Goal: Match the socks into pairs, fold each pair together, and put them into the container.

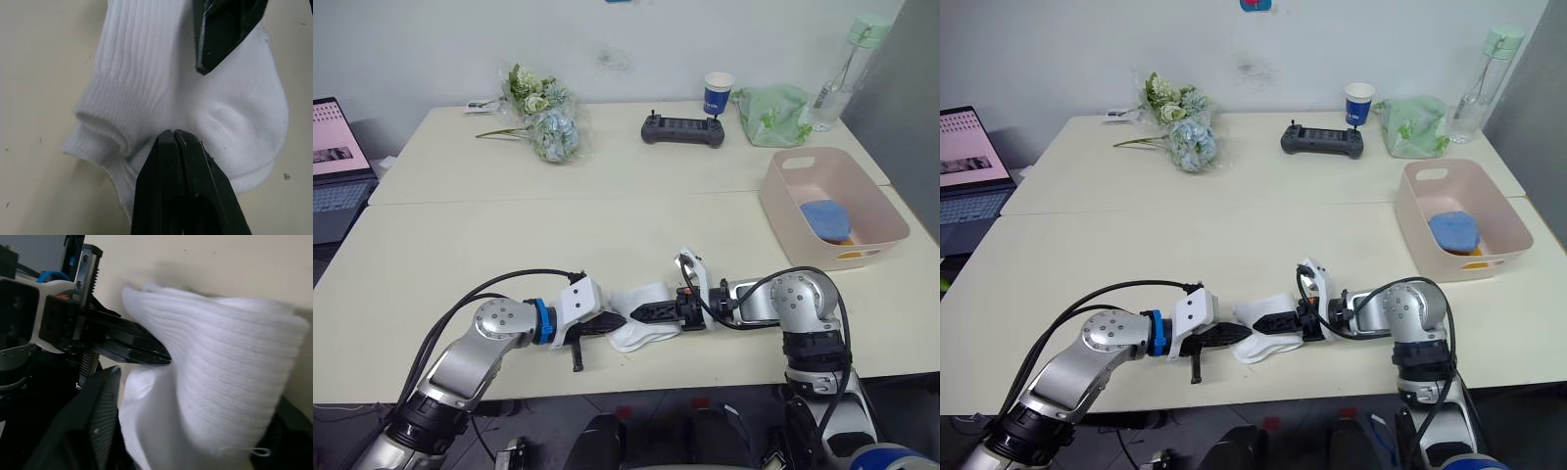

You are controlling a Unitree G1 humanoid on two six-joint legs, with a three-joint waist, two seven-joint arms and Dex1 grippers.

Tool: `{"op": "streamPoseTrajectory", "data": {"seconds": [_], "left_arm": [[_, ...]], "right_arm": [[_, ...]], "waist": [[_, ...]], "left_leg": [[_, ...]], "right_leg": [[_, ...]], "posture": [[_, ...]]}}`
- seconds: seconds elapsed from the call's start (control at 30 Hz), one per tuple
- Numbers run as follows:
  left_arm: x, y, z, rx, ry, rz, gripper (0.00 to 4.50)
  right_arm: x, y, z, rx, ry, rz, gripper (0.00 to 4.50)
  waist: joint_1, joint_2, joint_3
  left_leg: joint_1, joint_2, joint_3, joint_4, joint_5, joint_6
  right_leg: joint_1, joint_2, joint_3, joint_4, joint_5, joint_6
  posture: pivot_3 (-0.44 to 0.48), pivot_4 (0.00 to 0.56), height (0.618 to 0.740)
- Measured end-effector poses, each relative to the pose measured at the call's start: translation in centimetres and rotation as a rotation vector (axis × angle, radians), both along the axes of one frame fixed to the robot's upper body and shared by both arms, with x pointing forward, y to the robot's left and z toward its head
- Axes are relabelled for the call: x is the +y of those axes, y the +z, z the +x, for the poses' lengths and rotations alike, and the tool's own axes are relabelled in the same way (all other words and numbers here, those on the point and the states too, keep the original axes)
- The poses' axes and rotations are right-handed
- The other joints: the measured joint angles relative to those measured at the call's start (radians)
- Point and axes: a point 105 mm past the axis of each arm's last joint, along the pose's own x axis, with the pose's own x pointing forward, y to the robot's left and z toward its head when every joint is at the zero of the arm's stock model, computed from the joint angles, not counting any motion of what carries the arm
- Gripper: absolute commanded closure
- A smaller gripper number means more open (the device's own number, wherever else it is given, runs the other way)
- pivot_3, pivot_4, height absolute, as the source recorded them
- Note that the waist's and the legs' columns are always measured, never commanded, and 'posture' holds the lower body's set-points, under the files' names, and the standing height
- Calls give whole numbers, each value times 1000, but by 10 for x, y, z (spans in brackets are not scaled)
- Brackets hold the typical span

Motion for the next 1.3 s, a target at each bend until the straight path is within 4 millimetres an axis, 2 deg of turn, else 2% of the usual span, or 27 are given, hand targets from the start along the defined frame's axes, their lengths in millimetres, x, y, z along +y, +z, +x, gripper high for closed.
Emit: {"op": "streamPoseTrajectory", "data": {"seconds": [0.2,0.23,0.33,0.47,0.57,0.67,0.73,0.83,1.0,1.07,1.13,1.2,1.3], "left_arm": [[4,4,1,24,30,-46,4500],[5,7,2,24,35,-58,4500],[8,17,5,20,45,-98,4500],[10,50,12,11,65,-206,3584],[3,93,20,-42,42,-285,2577],[-11,145,34,-164,14,-356,1567],[-27,174,40,-229,-20,-411,924],[-50,199,42,-281,-84,-445,31],[-89,220,51,-321,-161,-487,31],[-98,222,54,-314,-165,-516,31],[-108,222,56,-307,-173,-531,31],[-114,220,59,-318,-170,-522,31],[-122,218,63,-340,-159,-518,31]], "right_arm": [[-2,-2,1,-10,-1,-16,4352],[-2,-1,1,-13,2,-11,4468],[-6,1,3,-36,-3,-15,4468],[-30,18,14,-162,-42,-46,4500],[-56,54,34,-378,-99,-91,4500],[-96,103,57,-702,-176,-252,4500],[-121,125,67,-878,-200,-397,4500],[-148,153,80,-1066,-225,-569,4500],[-211,195,107,-1371,-251,-1014,4500],[-229,198,117,-1445,-193,-1194,4500],[-245,192,126,-1463,-120,-1330,4500],[-255,181,134,-1455,-28,-1423,4500],[-268,150,139,-1379,142,-1519,4500]], "waist": [[-2,0,0],[-2,0,0],[-1,0,0],[4,0,1],[5,0,1],[11,-1,1],[11,-2,2],[9,-3,2],[5,-3,3],[1,-3,3],[-2,-4,3],[-7,-4,3],[-9,-4,3]], "left_leg": [[-1,0,0,0,0,0],[-1,0,0,0,0,0],[-1,0,0,0,0,0],[-3,-1,-1,2,0,0],[-3,-1,0,2,0,0],[-4,-1,1,2,0,0],[-4,-1,1,3,0,0],[-4,-1,3,2,0,0],[-4,-1,7,2,0,0],[-4,0,8,2,0,-1],[-4,-1,10,2,0,-1],[-4,0,11,1,0,-1],[-4,0,11,1,0,-1]], "right_leg": [[0,0,0,0,0,0],[-1,0,0,0,0,0],[-1,0,0,0,0,0],[-1,0,-1,-1,0,0],[-1,0,-2,-1,0,0],[0,0,-2,-2,0,1],[0,-1,-2,-2,0,1],[0,-1,-2,-2,0,1],[-1,-1,-1,-2,0,1],[-1,-1,-1,-2,0,1],[-2,-1,0,-2,0,1],[-2,-1,1,-2,0,1],[-2,-1,1,-2,0,1]], "posture": [[0,150,740],[0,150,740],[0,150,740],[0,150,740],[0,150,740],[0,150,740],[0,150,740],[0,150,740],[0,150,740],[0,150,740],[0,150,740],[0,150,740],[0,150,740]]}}
